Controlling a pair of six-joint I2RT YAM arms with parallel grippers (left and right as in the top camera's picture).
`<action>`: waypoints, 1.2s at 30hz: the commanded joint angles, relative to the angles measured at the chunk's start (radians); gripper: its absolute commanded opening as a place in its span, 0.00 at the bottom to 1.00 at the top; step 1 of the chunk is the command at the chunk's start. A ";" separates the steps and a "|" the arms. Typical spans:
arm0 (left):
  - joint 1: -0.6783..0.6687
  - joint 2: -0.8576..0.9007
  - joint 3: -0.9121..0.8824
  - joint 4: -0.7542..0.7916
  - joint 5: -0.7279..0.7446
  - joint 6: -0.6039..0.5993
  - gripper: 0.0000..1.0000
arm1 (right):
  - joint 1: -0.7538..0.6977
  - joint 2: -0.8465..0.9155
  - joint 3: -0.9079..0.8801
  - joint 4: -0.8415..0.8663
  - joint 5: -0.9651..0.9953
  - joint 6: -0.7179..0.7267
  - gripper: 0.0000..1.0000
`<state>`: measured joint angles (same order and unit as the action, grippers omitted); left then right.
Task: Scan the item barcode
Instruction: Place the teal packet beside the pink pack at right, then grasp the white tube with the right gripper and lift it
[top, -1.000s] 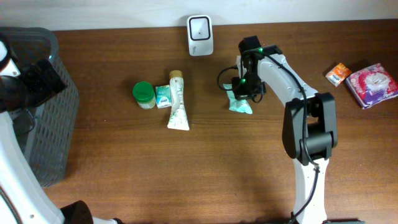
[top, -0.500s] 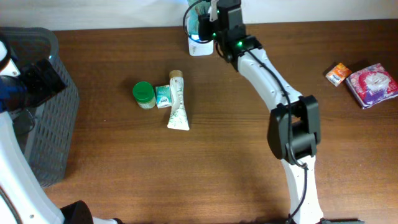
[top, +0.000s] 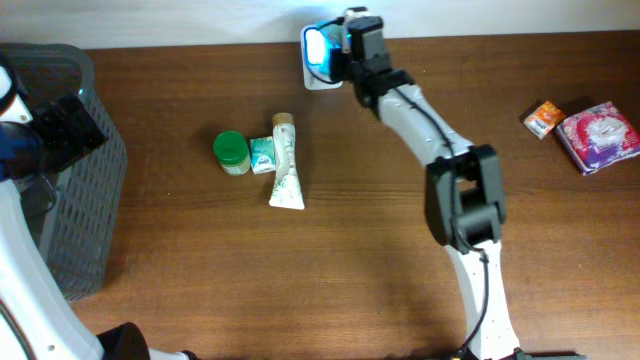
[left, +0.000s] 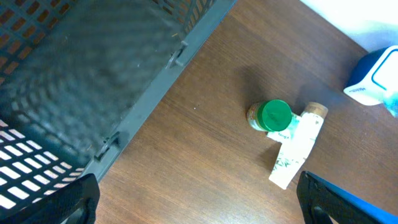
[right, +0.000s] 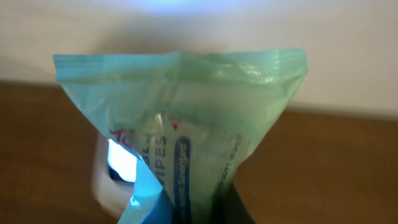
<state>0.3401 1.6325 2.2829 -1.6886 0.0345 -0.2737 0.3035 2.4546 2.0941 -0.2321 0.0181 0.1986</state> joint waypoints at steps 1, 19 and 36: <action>0.003 -0.010 0.002 0.001 0.004 -0.006 0.99 | -0.170 -0.212 0.018 -0.265 0.021 0.035 0.04; 0.003 -0.010 0.002 0.001 0.004 -0.006 0.99 | -0.662 -0.208 -0.050 -0.884 -0.132 -0.079 0.93; 0.003 -0.010 0.002 0.001 0.004 -0.006 0.99 | 0.122 -0.207 -0.093 -0.769 -0.276 0.080 0.99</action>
<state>0.3401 1.6325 2.2829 -1.6875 0.0345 -0.2737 0.4004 2.2509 2.0232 -1.0248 -0.2695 0.1848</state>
